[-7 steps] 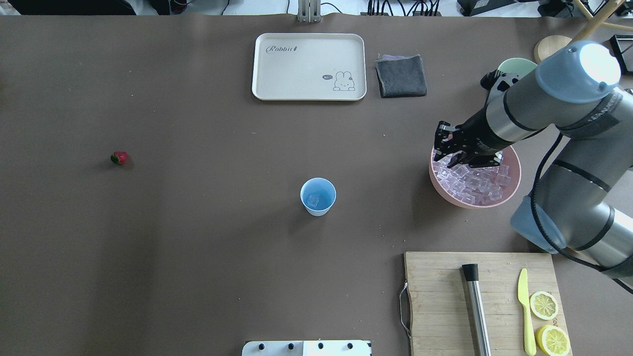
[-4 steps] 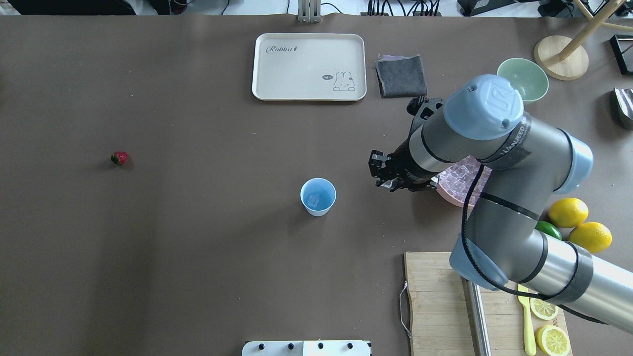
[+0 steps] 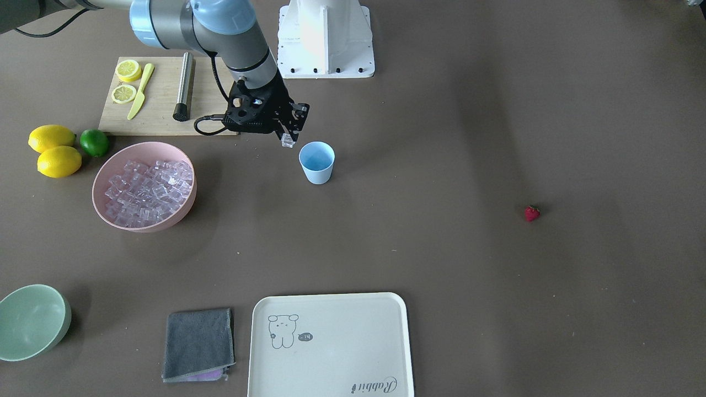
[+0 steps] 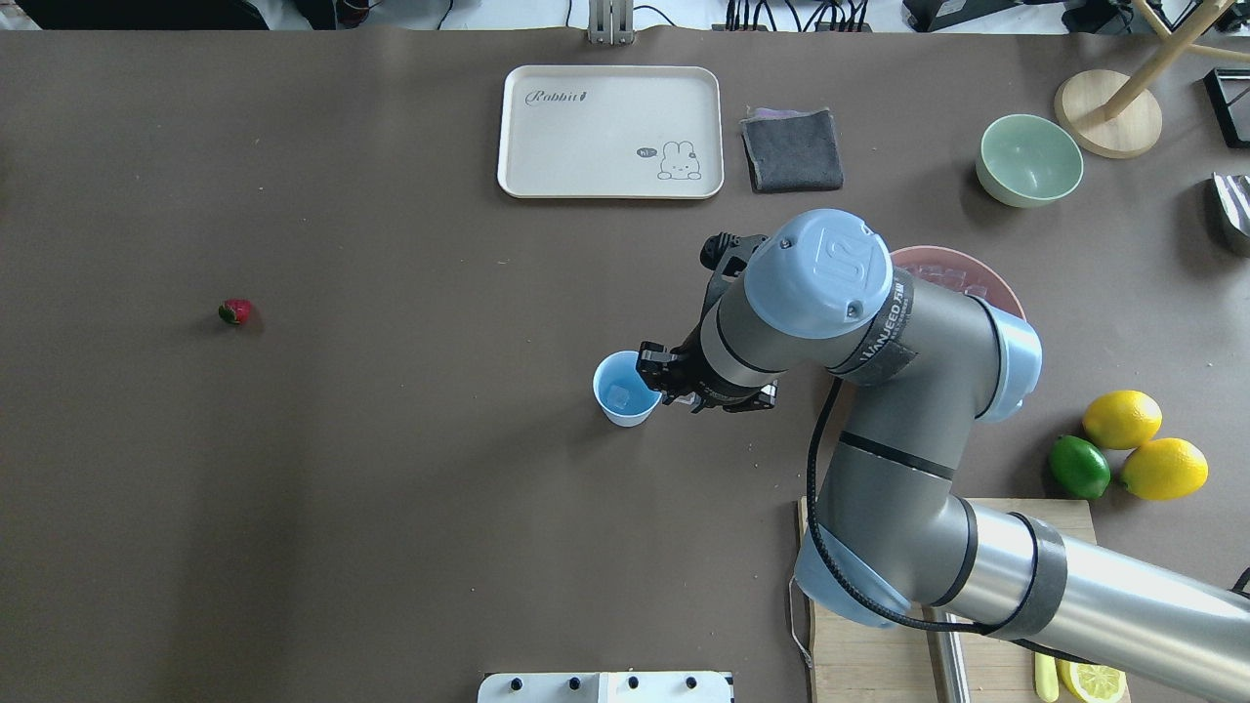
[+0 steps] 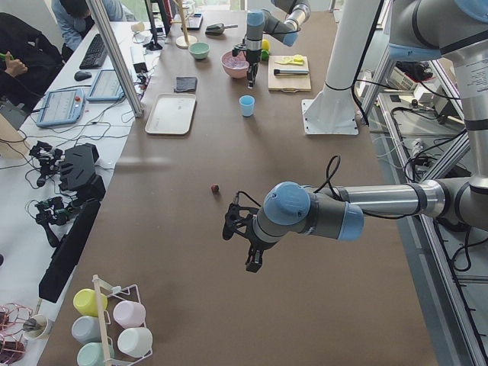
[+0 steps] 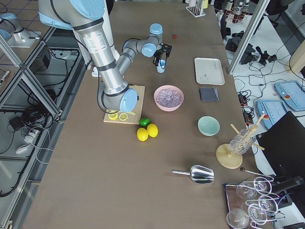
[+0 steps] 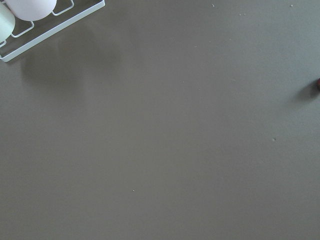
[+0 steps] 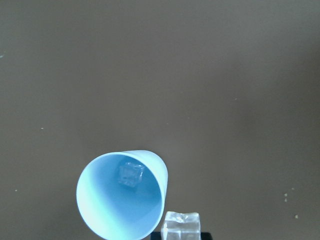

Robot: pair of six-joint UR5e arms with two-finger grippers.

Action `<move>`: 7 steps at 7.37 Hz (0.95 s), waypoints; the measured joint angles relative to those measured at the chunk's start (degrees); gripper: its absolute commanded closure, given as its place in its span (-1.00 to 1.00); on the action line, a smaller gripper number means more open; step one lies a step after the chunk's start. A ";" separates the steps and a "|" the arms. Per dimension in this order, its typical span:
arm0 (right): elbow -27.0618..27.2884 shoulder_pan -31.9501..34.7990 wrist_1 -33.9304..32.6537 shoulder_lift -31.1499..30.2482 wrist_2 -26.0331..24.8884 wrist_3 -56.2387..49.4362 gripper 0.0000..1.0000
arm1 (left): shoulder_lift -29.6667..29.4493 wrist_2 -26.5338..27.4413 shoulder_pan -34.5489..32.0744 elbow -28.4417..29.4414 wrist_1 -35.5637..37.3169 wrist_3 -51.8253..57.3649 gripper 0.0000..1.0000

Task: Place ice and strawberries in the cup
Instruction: 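Carry the ice cube with the right gripper to the blue cup, then open the right gripper above the blue cup to drop the cube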

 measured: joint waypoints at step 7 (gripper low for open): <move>-5.80 -1.14 0.06 5.95 -2.15 -0.03 -0.99 | 0.00 -0.32 -0.01 0.17 0.04 -0.16 -0.95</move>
